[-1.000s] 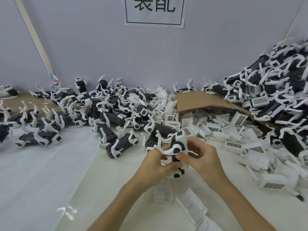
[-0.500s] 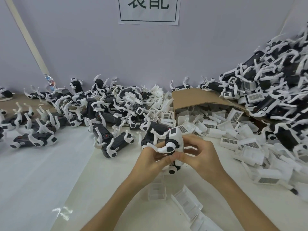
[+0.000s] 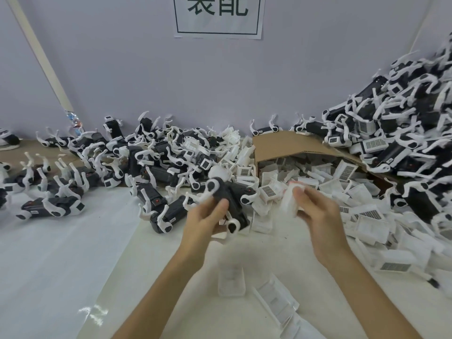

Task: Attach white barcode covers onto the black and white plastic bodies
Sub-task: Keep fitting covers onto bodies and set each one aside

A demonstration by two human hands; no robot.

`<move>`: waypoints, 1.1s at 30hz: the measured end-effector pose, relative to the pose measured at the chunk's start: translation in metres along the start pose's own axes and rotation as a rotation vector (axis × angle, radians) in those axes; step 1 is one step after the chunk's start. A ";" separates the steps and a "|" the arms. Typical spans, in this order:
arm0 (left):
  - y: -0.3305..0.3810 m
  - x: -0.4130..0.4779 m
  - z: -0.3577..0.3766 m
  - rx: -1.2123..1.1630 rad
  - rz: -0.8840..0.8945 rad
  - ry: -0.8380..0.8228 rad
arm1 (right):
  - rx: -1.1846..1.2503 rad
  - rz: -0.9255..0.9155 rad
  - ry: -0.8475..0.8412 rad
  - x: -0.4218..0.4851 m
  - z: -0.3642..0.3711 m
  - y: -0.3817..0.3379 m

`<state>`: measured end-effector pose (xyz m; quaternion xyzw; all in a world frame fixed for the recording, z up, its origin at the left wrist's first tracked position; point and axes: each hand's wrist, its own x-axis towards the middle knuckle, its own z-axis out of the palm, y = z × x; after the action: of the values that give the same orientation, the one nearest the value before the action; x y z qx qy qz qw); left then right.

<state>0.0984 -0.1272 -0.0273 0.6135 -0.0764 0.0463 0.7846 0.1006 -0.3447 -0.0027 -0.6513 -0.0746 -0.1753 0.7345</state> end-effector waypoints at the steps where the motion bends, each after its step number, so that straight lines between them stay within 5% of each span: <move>1: 0.003 0.001 -0.004 -0.043 -0.039 0.046 | -0.163 -0.083 0.055 0.002 -0.004 0.000; 4: 0.009 0.003 -0.008 -0.135 -0.171 0.090 | -0.608 -0.288 0.124 0.001 -0.009 0.005; 9: 0.012 -0.001 0.000 -0.105 -0.284 0.003 | -0.739 -0.679 -0.004 -0.009 0.008 0.013; 12: 0.012 -0.004 0.004 -0.070 -0.356 -0.101 | -0.739 -0.762 -0.135 -0.017 0.019 0.019; 21: 0.013 -0.009 0.009 -0.031 -0.348 -0.161 | -0.612 -0.626 -0.336 -0.022 0.024 0.022; 33: 0.015 -0.012 0.012 -0.117 -0.361 -0.123 | -0.389 -0.504 -0.251 -0.028 0.026 0.015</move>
<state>0.0836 -0.1350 -0.0127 0.5724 -0.0155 -0.1370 0.8083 0.0833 -0.3137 -0.0225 -0.7568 -0.2881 -0.2810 0.5150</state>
